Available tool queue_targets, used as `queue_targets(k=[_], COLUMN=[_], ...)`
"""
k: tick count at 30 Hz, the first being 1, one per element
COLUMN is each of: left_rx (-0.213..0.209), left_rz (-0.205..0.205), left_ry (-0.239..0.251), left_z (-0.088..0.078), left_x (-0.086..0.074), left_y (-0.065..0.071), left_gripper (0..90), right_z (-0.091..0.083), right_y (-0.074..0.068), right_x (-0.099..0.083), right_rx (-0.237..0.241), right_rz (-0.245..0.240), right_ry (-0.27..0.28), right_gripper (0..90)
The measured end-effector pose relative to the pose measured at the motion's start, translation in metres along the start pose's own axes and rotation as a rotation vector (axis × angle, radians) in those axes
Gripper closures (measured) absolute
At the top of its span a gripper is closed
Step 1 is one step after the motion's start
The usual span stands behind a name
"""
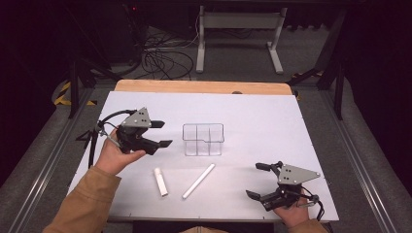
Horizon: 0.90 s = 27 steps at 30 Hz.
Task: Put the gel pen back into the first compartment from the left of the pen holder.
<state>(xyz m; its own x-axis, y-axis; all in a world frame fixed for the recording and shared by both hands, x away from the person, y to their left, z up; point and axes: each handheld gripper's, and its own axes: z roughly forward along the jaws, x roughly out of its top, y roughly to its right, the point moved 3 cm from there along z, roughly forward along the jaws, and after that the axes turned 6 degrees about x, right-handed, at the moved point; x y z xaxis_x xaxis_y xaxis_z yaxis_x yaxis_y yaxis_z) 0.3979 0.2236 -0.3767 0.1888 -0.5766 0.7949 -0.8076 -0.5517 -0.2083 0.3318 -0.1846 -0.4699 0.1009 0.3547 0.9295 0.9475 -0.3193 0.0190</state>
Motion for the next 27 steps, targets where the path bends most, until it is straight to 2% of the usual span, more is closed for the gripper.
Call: queue_targets(k=[4,9,11,12,14,17,18,23,27], left_rx=[0.039,0.054,0.065,0.06,0.076,0.072,0.081,0.123,0.124], left_rz=[-0.014,-0.054,-0.072,-0.083,-0.097,-0.127,-0.135,-0.183,-0.236], left_ry=[-0.008,-0.002,-0.005,-0.011,-0.035,-0.018,-0.015,-0.053,-0.055], left_z=[-0.007,-0.013,-0.016,-0.016,-0.02,-0.027,-0.029,-0.036,-0.042], left_x=[-0.012,-0.026,-0.033,-0.036,-0.042,-0.05,-0.052,-0.068,-0.076], left_y=[0.003,0.006,0.004,0.003,0.001,-0.002,-0.003,-0.01,-0.015], left_gripper=[31.1,29.5,28.9,28.9,28.6,27.7,26.7,21.6,21.0], right_z=[0.0,0.0,0.001,0.001,0.001,0.0,0.0,0.0,-0.001], right_y=[0.0,0.0,0.0,0.0,0.0,0.0,0.0,-0.001,-0.001], right_x=[0.0,0.0,0.0,0.0,0.0,0.0,0.001,0.001,0.001], right_rx=[-0.002,-0.003,-0.001,-0.001,0.001,0.001,0.0,0.004,0.004], right_rz=[0.001,-0.004,-0.001,-0.002,-0.005,-0.004,-0.004,-0.007,-0.005], right_ry=[0.004,0.004,0.005,0.005,0.005,0.004,0.005,0.003,0.006], right_gripper=[8.1,8.0,7.9,7.9,7.9,7.9,7.9,7.9,7.8])
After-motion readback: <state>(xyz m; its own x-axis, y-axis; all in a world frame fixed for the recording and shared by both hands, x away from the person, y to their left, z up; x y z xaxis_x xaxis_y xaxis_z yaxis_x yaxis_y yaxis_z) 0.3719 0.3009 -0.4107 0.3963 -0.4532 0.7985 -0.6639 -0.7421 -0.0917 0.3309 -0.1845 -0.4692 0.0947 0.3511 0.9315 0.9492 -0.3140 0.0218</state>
